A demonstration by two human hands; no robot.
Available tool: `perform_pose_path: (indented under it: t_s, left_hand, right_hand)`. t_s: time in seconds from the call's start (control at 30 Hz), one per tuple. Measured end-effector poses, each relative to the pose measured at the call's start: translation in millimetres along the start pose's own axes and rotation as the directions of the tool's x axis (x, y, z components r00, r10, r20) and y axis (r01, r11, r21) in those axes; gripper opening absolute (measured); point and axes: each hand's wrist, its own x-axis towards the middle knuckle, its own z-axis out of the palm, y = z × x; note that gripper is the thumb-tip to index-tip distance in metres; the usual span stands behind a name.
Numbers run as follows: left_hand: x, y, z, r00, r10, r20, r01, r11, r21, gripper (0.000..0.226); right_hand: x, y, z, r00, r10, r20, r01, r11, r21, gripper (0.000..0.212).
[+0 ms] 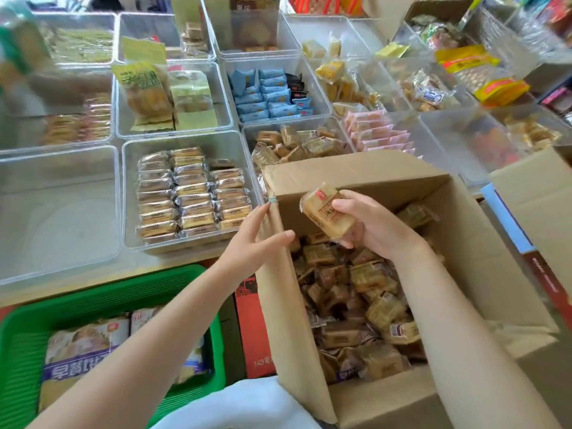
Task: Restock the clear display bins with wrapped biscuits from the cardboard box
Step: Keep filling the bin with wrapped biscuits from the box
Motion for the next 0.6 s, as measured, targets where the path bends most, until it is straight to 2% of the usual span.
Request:
perform_pose_path:
  t_s: [0.07, 0.17, 0.23, 0.33, 0.47, 0.53, 0.6]
  left_hand:
    - [-4.7, 11.1, -11.7, 0.993, 0.092, -0.077, -0.098, 0.992, -0.081, 0.055]
    - [-7.3, 31.0, -37.6, 0.989, 0.133, -0.062, -0.144, 0.955, -0.259, 0.038]
    - [-3.2, 34.4, -59.6, 0.983, 0.154, -0.105, -0.172, 0.965, -0.197, 0.028]
    - [8.3, 21.1, -96.0, 0.968, 0.194, -0.159, -0.21, 0.973, -0.092, 0.033]
    - [33.8, -7.9, -139.1, 0.932, 0.247, -0.266, -0.247, 0.968, 0.034, 0.035]
    - [53.2, -23.3, -155.7, 0.897, 0.261, -0.356, -0.253, 0.965, 0.072, 0.044]
    - [72.3, -44.3, -172.0, 0.884, 0.207, -0.419, -0.138, 0.972, 0.188, 0.05]
  right_hand:
    - [-3.0, -20.5, 19.0, 0.997, -0.067, 0.047, 0.067, 0.998, -0.001, 0.035]
    - [18.1, -34.4, 53.5, 0.99, -0.125, 0.067, 0.138, 0.964, -0.228, 0.029]
    - [40.1, -40.9, 75.1, 0.987, -0.133, 0.09, 0.158, 0.901, -0.404, 0.025]
    - [77.4, -52.6, 101.4, 0.98, -0.144, 0.135, 0.197, 0.738, -0.645, 0.033]
    - [133.5, -62.5, 133.0, 0.975, -0.132, 0.178, 0.221, 0.533, -0.817, 0.038]
    - [165.0, -65.5, 142.6, 0.98, -0.133, 0.148, 0.192, 0.441, -0.877, 0.03]
    - [203.7, -65.9, 143.0, 0.98, -0.197, 0.037, 0.102, 0.327, -0.939, 0.024]
